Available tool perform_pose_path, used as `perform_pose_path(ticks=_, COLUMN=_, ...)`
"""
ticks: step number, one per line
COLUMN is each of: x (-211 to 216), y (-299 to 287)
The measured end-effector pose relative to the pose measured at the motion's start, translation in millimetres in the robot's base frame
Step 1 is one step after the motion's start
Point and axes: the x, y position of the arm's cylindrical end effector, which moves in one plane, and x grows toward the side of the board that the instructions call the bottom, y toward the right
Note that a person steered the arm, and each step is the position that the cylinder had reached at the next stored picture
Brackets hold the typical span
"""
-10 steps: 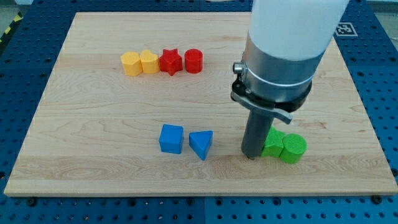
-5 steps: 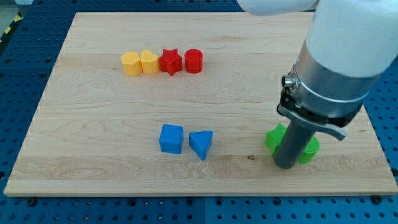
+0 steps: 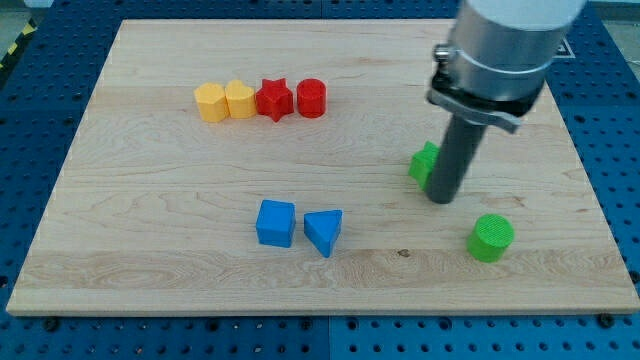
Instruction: Push the green star diagonally above the green circle
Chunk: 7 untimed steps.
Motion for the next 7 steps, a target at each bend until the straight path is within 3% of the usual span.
perform_pose_path(ticks=2, x=-42, y=5)
perform_pose_path(ticks=5, x=-49, y=45)
perform_pose_path(ticks=7, x=-56, y=-15)
